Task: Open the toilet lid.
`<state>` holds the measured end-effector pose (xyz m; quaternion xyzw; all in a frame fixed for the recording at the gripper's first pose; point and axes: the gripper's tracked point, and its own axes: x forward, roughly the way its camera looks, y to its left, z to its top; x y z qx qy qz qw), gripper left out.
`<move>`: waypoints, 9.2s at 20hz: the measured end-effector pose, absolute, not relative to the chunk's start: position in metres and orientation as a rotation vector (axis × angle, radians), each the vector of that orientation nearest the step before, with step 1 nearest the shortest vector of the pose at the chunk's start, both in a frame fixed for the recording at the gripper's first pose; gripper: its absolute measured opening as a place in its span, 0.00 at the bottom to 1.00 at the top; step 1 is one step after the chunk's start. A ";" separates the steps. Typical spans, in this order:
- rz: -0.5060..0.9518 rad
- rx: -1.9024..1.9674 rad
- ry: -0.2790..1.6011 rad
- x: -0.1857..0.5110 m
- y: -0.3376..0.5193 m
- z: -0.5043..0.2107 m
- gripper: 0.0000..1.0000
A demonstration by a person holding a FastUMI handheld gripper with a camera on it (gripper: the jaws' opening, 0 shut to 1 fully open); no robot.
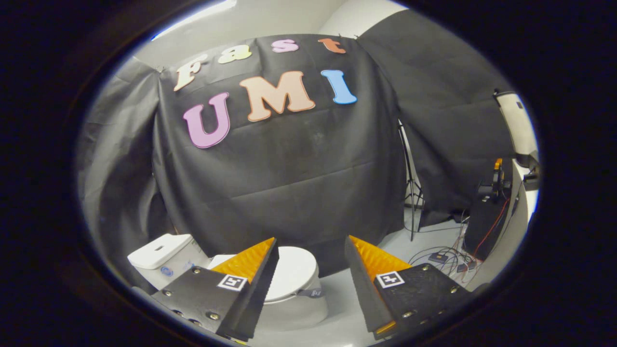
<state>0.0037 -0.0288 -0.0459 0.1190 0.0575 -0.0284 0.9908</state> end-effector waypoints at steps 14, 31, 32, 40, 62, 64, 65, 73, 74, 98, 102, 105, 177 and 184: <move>-0.058 0.676 0.088 0.024 -0.034 -0.093 0.70; -0.269 1.113 0.369 0.080 0.029 -0.283 0.70; -0.288 1.124 0.380 0.081 0.027 -0.291 0.71; -0.381 1.257 0.410 0.115 0.003 -0.327 0.47; 0.002 0.898 0.145 0.132 0.074 -0.118 0.23; 0.046 0.844 0.128 0.140 0.101 -0.087 0.23; 0.073 0.819 0.117 0.143 0.117 -0.069 0.23; 0.246 0.696 0.051 0.174 0.224 0.016 0.23; 0.260 0.695 0.037 0.171 0.234 0.020 0.23; 0.453 0.269 0.034 0.163 0.446 0.047 0.29; 0.488 0.218 0.043 0.156 0.476 0.046 0.29; 0.510 0.193 0.051 0.151 0.496 0.042 0.29; -0.303 -0.039 -0.092 0.062 -0.069 0.094 0.77; -0.395 0.020 -0.048 0.034 -0.107 0.055 0.77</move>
